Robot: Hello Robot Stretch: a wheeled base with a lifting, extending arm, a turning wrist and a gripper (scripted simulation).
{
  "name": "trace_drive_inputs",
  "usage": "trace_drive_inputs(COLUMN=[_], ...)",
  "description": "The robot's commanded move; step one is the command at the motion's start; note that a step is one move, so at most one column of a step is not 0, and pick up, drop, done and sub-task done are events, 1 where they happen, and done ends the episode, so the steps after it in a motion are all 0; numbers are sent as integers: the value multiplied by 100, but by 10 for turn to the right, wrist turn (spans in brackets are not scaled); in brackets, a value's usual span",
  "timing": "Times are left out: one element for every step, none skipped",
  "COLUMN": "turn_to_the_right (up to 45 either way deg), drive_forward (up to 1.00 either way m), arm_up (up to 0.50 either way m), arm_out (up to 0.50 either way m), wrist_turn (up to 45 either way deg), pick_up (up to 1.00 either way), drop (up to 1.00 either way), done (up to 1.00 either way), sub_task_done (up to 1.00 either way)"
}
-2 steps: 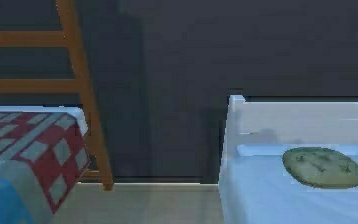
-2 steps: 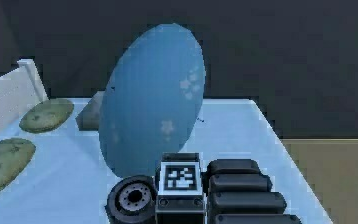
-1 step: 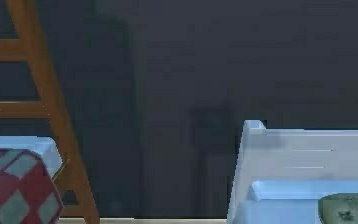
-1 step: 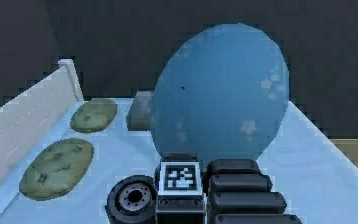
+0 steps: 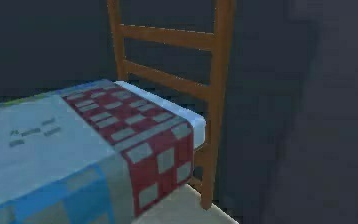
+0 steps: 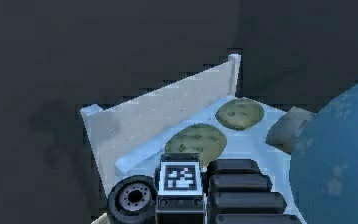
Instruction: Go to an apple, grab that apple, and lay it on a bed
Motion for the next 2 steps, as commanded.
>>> trace_drive_inputs(turn_to_the_right=[-450, -450], drive_forward=[0, 0], arm_up=[0, 0], arm_out=[0, 0], wrist_turn=[0, 0], pick_up=[0, 0], drop=[0, 0], done=[0, 0], sub_task_done=[0, 0])
